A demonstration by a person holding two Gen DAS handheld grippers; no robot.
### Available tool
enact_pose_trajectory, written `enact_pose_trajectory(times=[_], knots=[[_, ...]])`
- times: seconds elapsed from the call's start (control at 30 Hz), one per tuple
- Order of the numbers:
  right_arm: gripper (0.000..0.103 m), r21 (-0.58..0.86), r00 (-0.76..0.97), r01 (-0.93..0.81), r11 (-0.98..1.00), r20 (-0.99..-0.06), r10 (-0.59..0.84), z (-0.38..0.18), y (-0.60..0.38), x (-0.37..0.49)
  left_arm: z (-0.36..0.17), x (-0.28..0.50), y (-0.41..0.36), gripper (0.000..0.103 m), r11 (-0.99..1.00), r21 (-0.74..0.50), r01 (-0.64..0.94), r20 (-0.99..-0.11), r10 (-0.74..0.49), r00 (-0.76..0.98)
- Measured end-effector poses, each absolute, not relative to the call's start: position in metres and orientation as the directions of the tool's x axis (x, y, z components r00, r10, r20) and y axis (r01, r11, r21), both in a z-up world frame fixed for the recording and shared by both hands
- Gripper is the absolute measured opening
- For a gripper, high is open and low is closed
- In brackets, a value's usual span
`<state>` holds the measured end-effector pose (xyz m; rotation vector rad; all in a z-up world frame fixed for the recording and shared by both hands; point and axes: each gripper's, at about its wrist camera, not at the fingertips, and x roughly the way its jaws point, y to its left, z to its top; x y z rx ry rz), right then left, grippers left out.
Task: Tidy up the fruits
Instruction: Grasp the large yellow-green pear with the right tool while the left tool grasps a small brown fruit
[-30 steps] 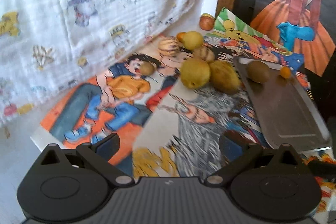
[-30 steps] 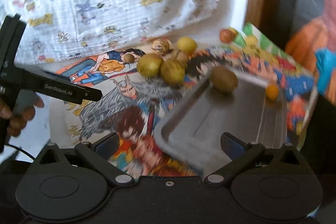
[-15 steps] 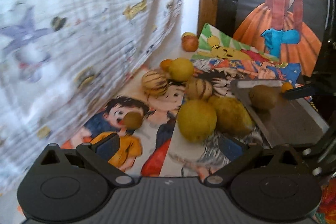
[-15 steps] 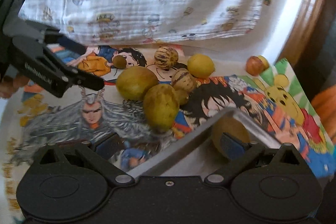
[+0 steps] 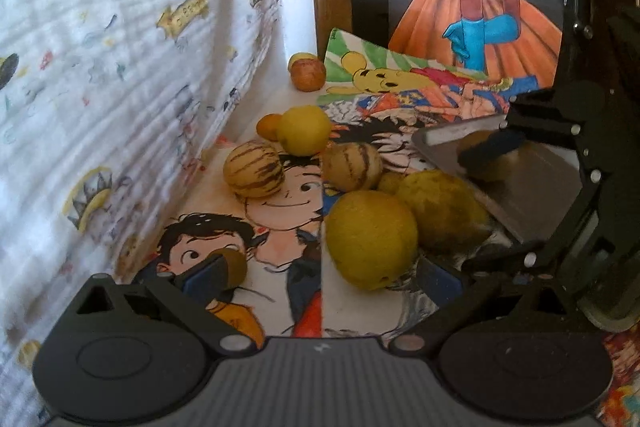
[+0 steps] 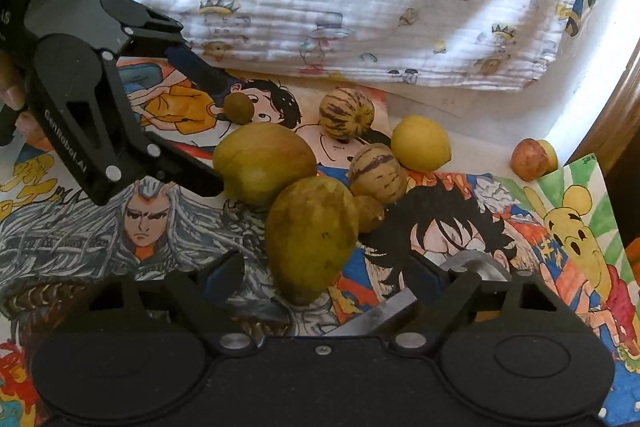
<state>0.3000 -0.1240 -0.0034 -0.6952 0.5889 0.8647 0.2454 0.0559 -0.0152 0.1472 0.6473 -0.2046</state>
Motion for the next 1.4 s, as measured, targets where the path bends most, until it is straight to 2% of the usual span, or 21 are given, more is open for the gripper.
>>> enact_pose_trajectory(times=[0.5,0.7,0.87,1.2,1.4], knots=[[0.077,-0.246,0.501,-0.842,0.48,-0.689,0.524,-0.011,-0.12,0.317,-0.015,0.243,0.068,0.103,0.963,0.092,0.255,-0.593,-0.153,0.791],[0.069,-0.222,0.487,-0.849,0.48,-0.683,0.545,-0.012,-0.12,0.317,-0.019,0.243,0.074,0.102,0.966,0.125,0.224,-0.615,-0.102,0.782],[0.057,-0.197,0.472,-0.854,0.481,-0.683,0.557,-0.013,-0.118,0.317,-0.019,0.247,0.077,0.103,0.972,0.113,0.207,-0.616,-0.095,0.782],[0.056,-0.173,0.47,-0.85,0.498,-0.676,0.567,-0.015,-0.112,0.32,-0.018,0.247,0.087,0.102,0.974,0.106,0.199,-0.598,-0.097,0.795],[0.056,-0.169,0.47,-0.849,0.5,-0.673,0.571,-0.015,-0.11,0.32,-0.018,0.244,0.089,0.097,0.967,0.114,0.227,-0.582,-0.12,0.804]])
